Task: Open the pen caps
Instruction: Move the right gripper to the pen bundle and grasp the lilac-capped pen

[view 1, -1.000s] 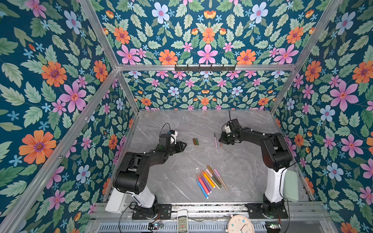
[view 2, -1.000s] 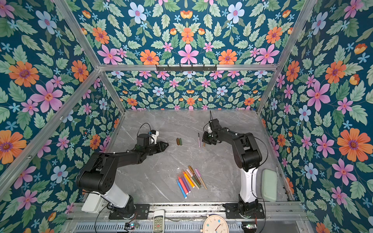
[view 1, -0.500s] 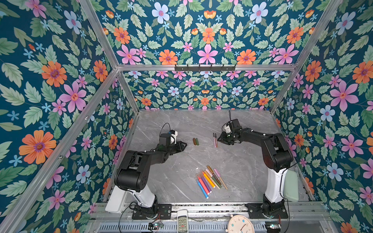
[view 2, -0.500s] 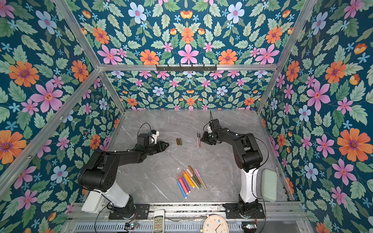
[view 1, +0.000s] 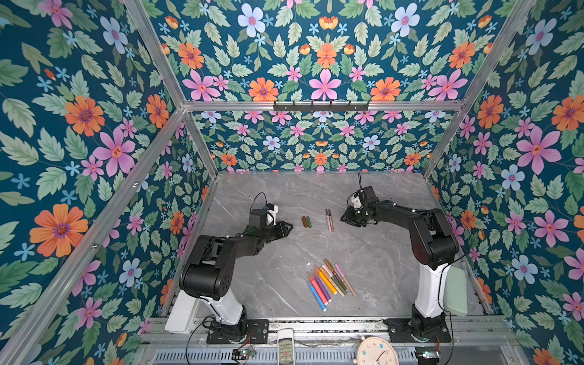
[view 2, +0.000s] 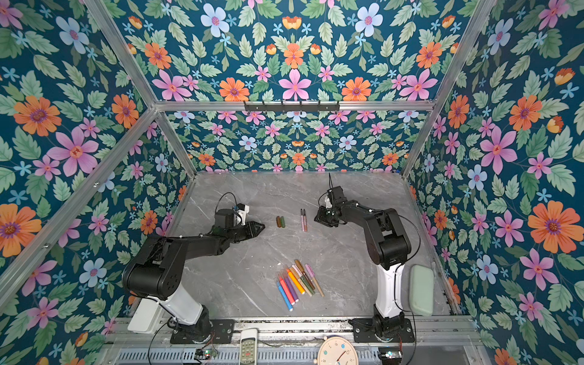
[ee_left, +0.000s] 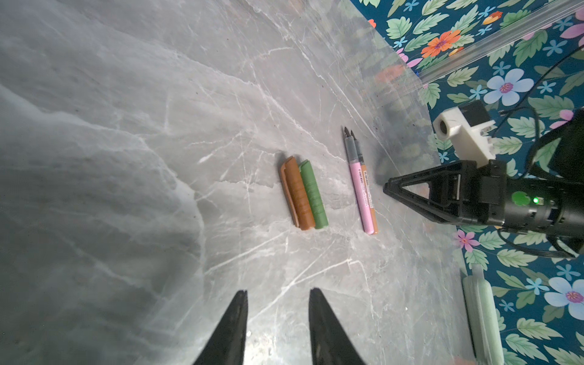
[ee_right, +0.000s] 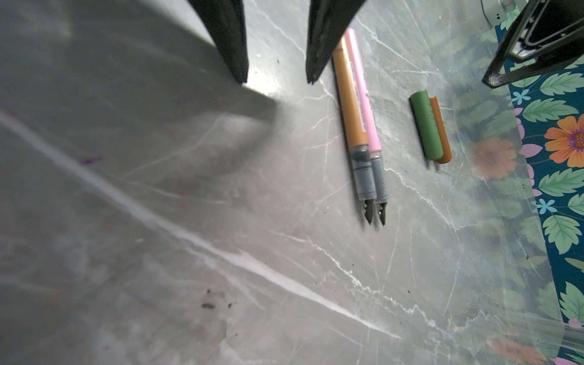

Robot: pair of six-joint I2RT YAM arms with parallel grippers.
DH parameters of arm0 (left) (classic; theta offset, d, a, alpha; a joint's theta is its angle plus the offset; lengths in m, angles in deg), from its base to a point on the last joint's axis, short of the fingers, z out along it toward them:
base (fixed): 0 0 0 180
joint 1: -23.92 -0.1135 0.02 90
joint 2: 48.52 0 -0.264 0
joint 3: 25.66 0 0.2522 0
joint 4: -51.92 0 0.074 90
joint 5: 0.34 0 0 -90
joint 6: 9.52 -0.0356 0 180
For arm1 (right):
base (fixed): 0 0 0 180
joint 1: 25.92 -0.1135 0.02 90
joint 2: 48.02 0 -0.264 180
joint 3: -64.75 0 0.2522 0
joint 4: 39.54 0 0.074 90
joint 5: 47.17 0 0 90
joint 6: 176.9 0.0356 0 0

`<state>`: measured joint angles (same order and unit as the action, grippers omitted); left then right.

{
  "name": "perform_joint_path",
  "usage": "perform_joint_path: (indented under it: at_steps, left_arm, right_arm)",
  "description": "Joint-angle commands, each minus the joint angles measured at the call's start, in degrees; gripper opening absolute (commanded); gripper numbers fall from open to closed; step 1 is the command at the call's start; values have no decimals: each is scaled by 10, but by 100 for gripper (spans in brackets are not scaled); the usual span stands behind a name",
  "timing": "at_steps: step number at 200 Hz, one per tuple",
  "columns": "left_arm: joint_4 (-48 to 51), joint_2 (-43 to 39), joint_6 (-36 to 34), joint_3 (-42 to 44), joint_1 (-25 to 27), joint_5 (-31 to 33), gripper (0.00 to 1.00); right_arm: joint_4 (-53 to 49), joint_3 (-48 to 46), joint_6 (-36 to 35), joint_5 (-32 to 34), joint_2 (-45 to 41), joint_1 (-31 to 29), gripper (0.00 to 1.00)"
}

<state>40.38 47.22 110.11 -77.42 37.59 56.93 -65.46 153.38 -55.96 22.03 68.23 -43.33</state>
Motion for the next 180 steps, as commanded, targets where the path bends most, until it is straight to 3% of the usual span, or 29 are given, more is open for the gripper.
perform_joint_path:
  at_steps: [1, 58, 91, 156, 180]
  left_arm:
    - [-12, 1, -2, -3, -1, -4, 36]
    - [-12, 2, -1, -3, -3, -5, 36]
    - [-19, -1, 0, 3, -5, -8, 36]
    - [-36, 5, 7, 6, -11, -22, 36]
    - [-42, 1, 10, 11, -13, -20, 36]
  right_arm:
    - [-24, 0, -3, 14, 4, 0, 33]
    - [-27, 1, -4, 14, 2, -1, 32]
    - [-79, -32, 2, 30, -55, -12, 29]
    - [-208, -227, 36, 113, -288, -178, 28]
    - [-222, -279, 65, 112, -347, -211, 28]
